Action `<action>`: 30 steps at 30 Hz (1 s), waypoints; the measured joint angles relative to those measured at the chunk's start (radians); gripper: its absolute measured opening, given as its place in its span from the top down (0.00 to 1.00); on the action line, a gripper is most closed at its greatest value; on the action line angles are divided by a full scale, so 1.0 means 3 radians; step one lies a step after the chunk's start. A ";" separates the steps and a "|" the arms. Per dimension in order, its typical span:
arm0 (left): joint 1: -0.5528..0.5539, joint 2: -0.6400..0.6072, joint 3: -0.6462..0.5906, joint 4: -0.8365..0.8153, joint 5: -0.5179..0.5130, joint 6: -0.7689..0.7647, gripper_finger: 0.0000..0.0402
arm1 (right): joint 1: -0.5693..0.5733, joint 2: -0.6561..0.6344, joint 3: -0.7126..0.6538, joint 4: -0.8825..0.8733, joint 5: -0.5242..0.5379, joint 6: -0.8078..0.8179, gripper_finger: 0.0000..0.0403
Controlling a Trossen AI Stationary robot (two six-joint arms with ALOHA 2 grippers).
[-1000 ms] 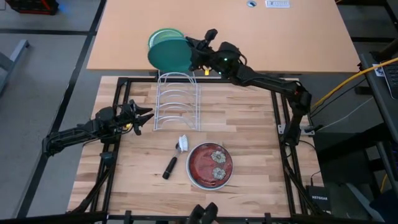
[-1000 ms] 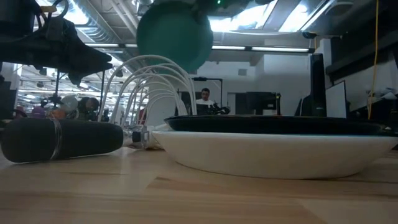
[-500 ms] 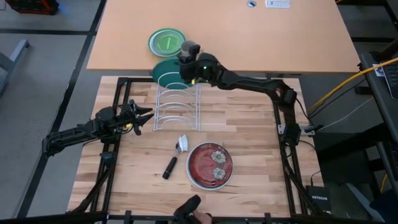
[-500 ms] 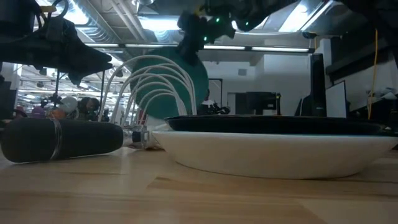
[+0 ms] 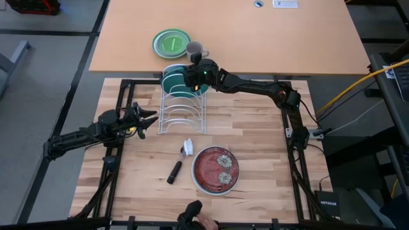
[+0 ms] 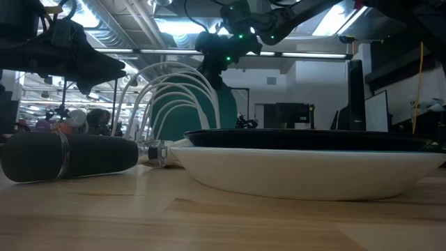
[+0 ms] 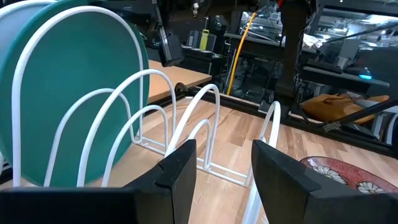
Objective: Sort dishes
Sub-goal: Put the green plate into the white dish rack, then put the red plate into the white dish rack
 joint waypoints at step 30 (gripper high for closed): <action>0.0000 0.0000 0.0000 0.0000 0.0000 -0.0011 0.64 | 0.0770 -0.0009 0.1720 -0.2232 0.1301 0.0293 0.58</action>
